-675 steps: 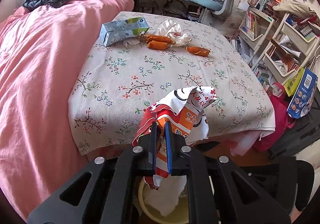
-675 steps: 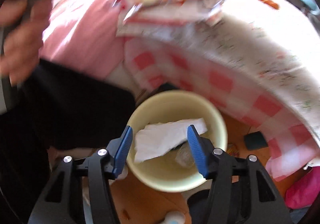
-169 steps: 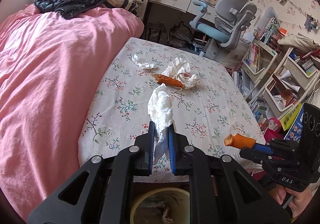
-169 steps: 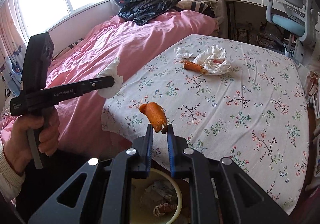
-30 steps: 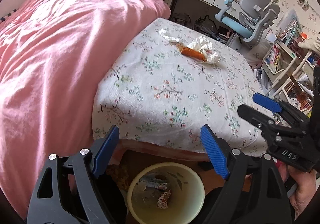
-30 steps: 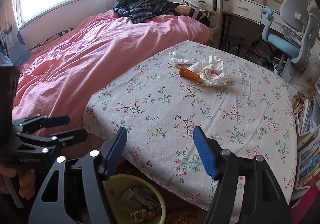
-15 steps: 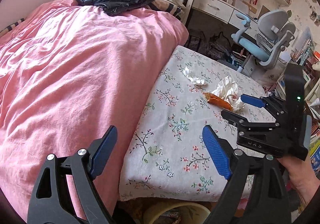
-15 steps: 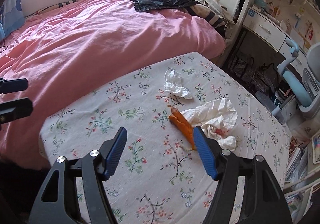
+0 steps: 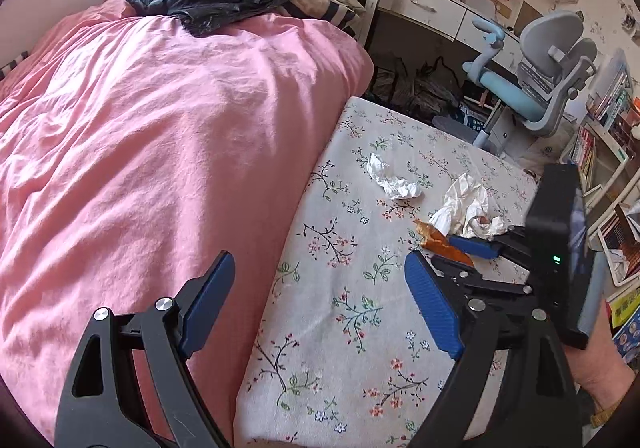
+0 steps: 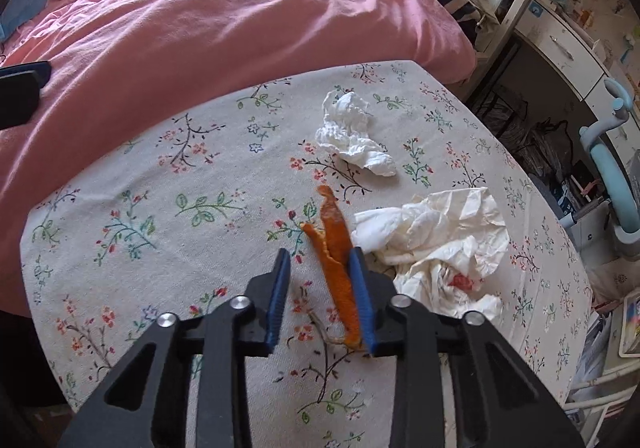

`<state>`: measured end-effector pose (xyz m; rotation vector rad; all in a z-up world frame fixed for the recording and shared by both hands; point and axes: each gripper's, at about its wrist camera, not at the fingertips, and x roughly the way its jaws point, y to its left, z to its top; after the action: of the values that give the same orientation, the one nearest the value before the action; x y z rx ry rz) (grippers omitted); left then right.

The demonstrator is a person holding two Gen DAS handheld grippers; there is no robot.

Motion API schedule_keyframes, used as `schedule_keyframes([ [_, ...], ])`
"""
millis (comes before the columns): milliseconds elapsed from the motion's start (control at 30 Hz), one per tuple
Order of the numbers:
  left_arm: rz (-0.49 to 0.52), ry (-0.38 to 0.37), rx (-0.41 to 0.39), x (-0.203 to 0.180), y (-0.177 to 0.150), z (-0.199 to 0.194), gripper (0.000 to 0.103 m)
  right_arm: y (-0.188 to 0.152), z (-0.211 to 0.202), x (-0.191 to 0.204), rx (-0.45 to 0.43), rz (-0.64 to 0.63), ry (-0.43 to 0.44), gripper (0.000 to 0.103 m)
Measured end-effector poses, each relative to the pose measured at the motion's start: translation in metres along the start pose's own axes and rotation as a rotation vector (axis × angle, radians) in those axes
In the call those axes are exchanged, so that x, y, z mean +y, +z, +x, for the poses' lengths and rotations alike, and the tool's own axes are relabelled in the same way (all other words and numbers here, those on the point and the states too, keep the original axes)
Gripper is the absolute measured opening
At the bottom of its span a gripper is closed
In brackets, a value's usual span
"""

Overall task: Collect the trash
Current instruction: 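Grasp long orange peel strip with right tool, then grasp crumpled white tissue with left tool while right tool holds peel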

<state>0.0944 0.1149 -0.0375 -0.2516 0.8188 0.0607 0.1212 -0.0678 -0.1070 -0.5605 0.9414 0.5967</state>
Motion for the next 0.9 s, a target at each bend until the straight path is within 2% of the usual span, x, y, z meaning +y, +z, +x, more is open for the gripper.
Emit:
schedule_keyframes([
  [33,0.013,-0.002,0.002,-0.003,0.003,0.006,0.083,-0.006,-0.007,0.002,-0.007,0.006,0.019,0.014],
  [133,0.039,-0.007,0.022,-0.014,0.015,0.032,0.083,-0.018,-0.020,0.010,-0.018,-0.016,0.030,0.014],
  [267,0.080,-0.011,0.038,-0.035,0.033,0.069,0.083,-0.013,-0.025,0.011,-0.055,-0.036,0.014,0.014],
  [300,0.090,-0.011,0.041,-0.039,0.038,0.077,0.083,-0.010,-0.023,0.009,-0.054,-0.034,0.015,0.015],
  [367,0.098,-0.013,0.046,-0.047,0.046,0.092,0.083,-0.005,-0.012,0.006,-0.039,-0.040,0.014,0.024],
  [467,0.112,-0.019,0.060,-0.056,0.055,0.114,0.083,-0.008,0.003,0.001,-0.011,-0.033,0.039,0.024],
  [533,0.143,-0.007,0.067,-0.063,0.060,0.129,0.083,-0.016,0.000,0.001,-0.024,-0.014,0.051,0.019],
  [700,0.245,0.011,0.087,-0.089,0.067,0.161,0.083,-0.053,-0.028,0.002,-0.015,0.072,0.100,0.018],
  [867,0.360,0.051,0.101,-0.118,0.069,0.180,0.083,-0.084,-0.053,-0.015,-0.003,0.233,0.130,0.018],
  [900,0.367,0.049,0.112,-0.121,0.069,0.184,0.079,-0.086,-0.056,-0.022,-0.013,0.268,0.136,0.018],
])
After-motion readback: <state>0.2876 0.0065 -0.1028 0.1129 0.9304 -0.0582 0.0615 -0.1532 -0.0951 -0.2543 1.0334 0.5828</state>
